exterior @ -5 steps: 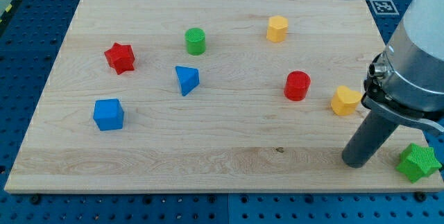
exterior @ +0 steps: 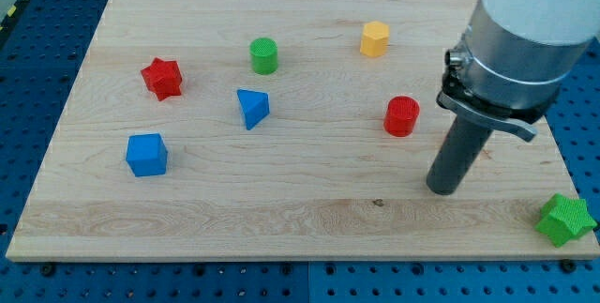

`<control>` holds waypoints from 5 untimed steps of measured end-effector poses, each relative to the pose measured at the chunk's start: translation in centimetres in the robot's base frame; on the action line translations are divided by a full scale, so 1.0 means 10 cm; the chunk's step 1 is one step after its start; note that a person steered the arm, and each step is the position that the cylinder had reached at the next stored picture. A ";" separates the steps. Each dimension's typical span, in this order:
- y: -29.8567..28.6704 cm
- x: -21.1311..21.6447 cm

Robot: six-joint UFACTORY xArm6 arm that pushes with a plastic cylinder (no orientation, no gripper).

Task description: Move the green circle right to the blue triangle

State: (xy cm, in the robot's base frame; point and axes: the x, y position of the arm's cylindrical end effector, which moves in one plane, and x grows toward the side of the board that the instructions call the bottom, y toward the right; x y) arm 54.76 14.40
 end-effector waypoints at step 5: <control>-1.01 -0.72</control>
State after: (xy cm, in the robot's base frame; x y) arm 47.53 4.27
